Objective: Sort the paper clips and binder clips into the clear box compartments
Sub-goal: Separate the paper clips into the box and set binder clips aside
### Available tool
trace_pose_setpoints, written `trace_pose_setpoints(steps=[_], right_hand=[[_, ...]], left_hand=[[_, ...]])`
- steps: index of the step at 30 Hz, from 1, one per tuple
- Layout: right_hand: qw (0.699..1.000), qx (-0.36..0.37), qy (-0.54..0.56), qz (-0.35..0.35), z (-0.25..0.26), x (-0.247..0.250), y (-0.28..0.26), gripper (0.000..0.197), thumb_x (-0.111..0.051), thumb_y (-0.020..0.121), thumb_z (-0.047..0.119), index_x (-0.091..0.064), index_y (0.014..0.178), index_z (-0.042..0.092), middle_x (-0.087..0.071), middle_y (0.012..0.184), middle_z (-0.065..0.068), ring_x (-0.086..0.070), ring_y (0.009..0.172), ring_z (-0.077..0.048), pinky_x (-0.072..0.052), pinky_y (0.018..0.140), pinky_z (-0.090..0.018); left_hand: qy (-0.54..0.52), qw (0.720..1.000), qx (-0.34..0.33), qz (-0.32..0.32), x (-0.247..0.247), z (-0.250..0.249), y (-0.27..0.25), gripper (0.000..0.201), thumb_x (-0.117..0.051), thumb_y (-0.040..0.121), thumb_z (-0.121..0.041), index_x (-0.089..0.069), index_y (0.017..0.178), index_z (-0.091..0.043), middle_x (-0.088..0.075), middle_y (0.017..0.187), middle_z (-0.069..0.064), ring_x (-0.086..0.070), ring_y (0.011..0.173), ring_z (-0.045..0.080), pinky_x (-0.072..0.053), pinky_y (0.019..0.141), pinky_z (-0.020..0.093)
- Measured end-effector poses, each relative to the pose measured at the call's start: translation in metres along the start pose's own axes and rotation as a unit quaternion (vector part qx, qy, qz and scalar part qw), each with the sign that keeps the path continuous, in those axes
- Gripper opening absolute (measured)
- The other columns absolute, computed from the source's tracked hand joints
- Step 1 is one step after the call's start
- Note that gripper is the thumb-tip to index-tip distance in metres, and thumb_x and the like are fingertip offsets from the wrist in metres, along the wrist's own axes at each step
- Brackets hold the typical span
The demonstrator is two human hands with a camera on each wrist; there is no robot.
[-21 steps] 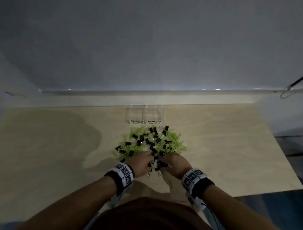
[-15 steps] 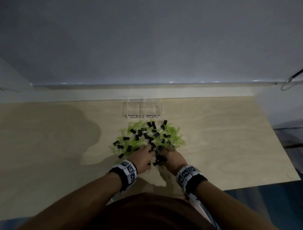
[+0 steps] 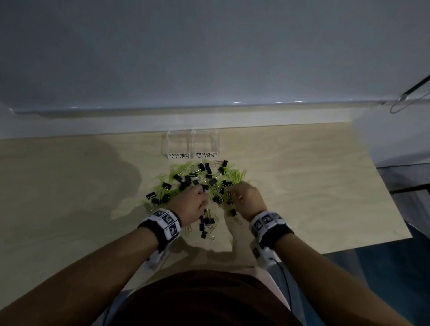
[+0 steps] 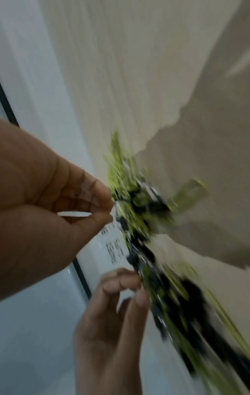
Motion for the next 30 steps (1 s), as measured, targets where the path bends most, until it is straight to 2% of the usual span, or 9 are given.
trace_pose_setpoints(steps=[3,7,11,14,17,21,25,28,30], right_hand=[[0.994,-0.102,-0.033,-0.011,-0.037,0.026,0.024,0.033,-0.054,0.081,-0.005,-0.067,0.103,0.015,-0.06,0.105,-0.003,-0.06,0.09,-0.019,-0.054,0.085,-0.03],[0.983,-0.126,-0.08,0.108,-0.049,0.015,0.046,0.061,-0.054,0.074,-0.009,-0.052,0.127,0.022,-0.044,0.127,-0.003,-0.043,0.116,-0.026,-0.046,0.099,-0.038],[0.97,-0.122,-0.114,0.175,-0.055,-0.002,0.048,0.075,-0.079,0.069,0.019,-0.042,0.135,0.025,-0.037,0.134,-0.002,-0.037,0.12,-0.028,-0.041,0.103,-0.044],[0.981,-0.121,-0.062,0.137,-0.061,-0.006,0.042,0.069,-0.081,0.065,0.016,-0.052,0.127,0.024,-0.044,0.124,-0.003,-0.044,0.112,-0.025,-0.044,0.101,-0.04],[0.992,-0.087,-0.02,0.087,-0.062,-0.001,0.037,0.046,-0.074,0.065,0.002,-0.065,0.108,0.015,-0.051,0.103,-0.006,-0.054,0.089,-0.023,-0.052,0.086,-0.035],[0.995,-0.087,-0.016,0.049,-0.063,0.007,0.032,0.017,-0.069,0.069,0.0,-0.071,0.083,0.008,-0.056,0.082,-0.005,-0.055,0.072,-0.022,-0.048,0.069,-0.03],[0.992,-0.115,0.033,0.034,-0.073,0.008,0.03,0.013,-0.069,0.069,-0.002,-0.072,0.074,0.009,-0.068,0.083,-0.011,-0.063,0.076,-0.026,-0.053,0.074,-0.034],[0.977,-0.186,0.101,0.035,-0.09,0.006,0.026,0.015,-0.072,0.069,-0.001,-0.072,0.068,0.014,-0.072,0.077,-0.008,-0.067,0.072,-0.019,-0.056,0.073,-0.03],[0.963,-0.215,0.161,0.037,-0.095,0.004,0.024,0.013,-0.077,0.068,0.001,-0.073,0.066,0.014,-0.073,0.073,-0.009,-0.069,0.07,-0.021,-0.058,0.072,-0.033]], left_hand=[[-0.019,0.999,-0.022,-0.015,0.007,-0.023,0.033,0.022,-0.05,0.092,-0.015,-0.059,0.111,-0.014,-0.051,0.112,0.002,-0.048,0.108,0.019,-0.048,0.091,0.034],[0.035,0.998,-0.048,-0.017,0.015,-0.051,0.084,0.047,-0.048,0.086,0.007,-0.049,0.13,-0.009,-0.048,0.13,0.007,-0.047,0.114,0.024,-0.048,0.094,0.038],[0.046,0.998,-0.027,0.013,0.012,-0.049,0.119,0.044,-0.057,0.082,0.002,-0.051,0.125,-0.008,-0.052,0.122,0.009,-0.049,0.112,0.027,-0.045,0.096,0.038],[0.041,0.999,0.006,0.032,0.0,-0.035,0.126,0.036,-0.064,0.082,-0.012,-0.055,0.116,-0.009,-0.053,0.115,0.008,-0.051,0.107,0.027,-0.046,0.092,0.039],[0.033,0.999,0.013,0.031,-0.005,-0.03,0.125,0.031,-0.069,0.08,-0.022,-0.059,0.108,-0.012,-0.054,0.109,0.005,-0.054,0.1,0.026,-0.047,0.089,0.04],[-0.003,0.998,0.035,0.054,-0.008,-0.028,0.123,0.016,-0.067,0.082,-0.022,-0.063,0.096,-0.016,-0.061,0.103,0.003,-0.059,0.093,0.024,-0.051,0.082,0.035],[-0.024,0.995,0.041,0.089,-0.009,-0.025,0.12,0.005,-0.059,0.083,-0.015,-0.063,0.085,-0.017,-0.067,0.096,0.004,-0.063,0.088,0.026,-0.054,0.077,0.036],[-0.088,0.991,0.051,0.089,-0.006,-0.019,0.114,0.008,-0.062,0.085,-0.015,-0.066,0.09,-0.011,-0.067,0.098,0.003,-0.06,0.085,0.019,-0.048,0.077,0.029],[-0.146,0.984,0.069,0.069,0.002,-0.009,0.106,0.009,-0.064,0.086,-0.018,-0.066,0.092,-0.011,-0.066,0.097,0.001,-0.058,0.082,0.014,-0.049,0.078,0.027]])
Point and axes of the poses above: each hand's wrist, its own y-axis towards the middle knuckle, its own x-axis out of the back of the hand, z = x × y, the point moved 10 cm from there along y, towards the middle knuckle
